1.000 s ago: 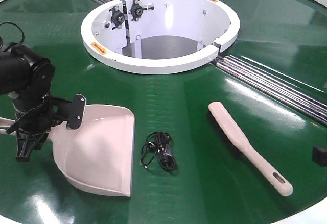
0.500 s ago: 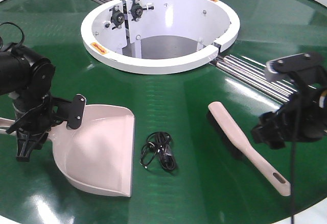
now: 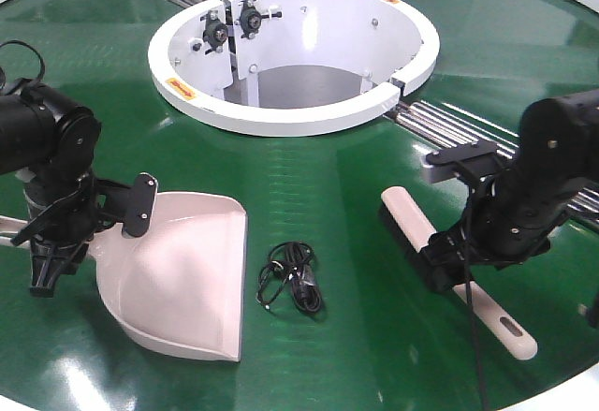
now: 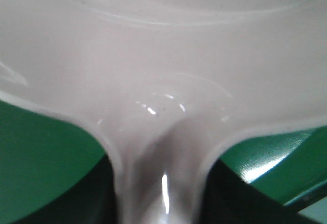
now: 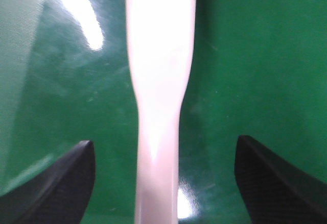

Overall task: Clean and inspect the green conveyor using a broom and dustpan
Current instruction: 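Lower the right gripper and grasp the beige brush handle, then sweep the black cable into the dustpan with the brush in right gripper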

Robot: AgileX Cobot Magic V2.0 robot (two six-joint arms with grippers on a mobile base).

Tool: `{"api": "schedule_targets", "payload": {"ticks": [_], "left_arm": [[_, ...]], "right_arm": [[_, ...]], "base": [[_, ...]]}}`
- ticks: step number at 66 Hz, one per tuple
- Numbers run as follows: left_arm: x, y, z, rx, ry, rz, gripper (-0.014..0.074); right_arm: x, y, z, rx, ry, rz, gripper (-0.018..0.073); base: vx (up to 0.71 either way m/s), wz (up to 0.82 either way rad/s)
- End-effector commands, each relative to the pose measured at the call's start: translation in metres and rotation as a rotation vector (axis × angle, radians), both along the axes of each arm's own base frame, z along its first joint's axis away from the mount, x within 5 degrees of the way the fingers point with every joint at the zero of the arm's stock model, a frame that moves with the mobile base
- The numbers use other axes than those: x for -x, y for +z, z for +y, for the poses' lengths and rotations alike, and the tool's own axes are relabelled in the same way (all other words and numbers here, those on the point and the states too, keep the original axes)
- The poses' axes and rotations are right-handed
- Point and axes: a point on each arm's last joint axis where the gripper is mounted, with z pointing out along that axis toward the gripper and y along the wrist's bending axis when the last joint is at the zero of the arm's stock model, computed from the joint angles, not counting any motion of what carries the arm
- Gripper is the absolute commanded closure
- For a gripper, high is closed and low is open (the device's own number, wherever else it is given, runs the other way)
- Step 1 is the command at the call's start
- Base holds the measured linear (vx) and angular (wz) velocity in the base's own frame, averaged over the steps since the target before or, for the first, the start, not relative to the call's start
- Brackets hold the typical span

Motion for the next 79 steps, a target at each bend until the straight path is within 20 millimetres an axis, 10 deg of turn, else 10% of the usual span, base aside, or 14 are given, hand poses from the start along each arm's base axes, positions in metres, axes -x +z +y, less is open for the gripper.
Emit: {"api": "schedule_targets", "payload": {"ticks": [1,36,59,79], "left_arm": [[0.0,0.021,-0.004,0.019,-0.007,-0.071,0.0602],[0.0,0.021,-0.004,0.02,-0.007,-0.071,0.0602],[0.0,0.021,-0.004,0.02,-0.007,-0.071,0.0602],[0.0,0.021,-0.004,0.019,-0.007,-0.07,0.0602]], "right_arm": [[-0.008,0.007,0.001,0.011,0.008,-0.026,0.002],[-0.023,-0.028,0.005,0.042,0.01,0.082,0.0188],[-0.033,-0.003,0.008,0.024,-0.054,0.075,0.0571],[-0.018,0.022,0.027,-0.023,-0.121,0.131,0.0564]], "base": [[0.0,0.0],[0.0,0.0],[0.0,0.0],[0.0,0.0]]}}
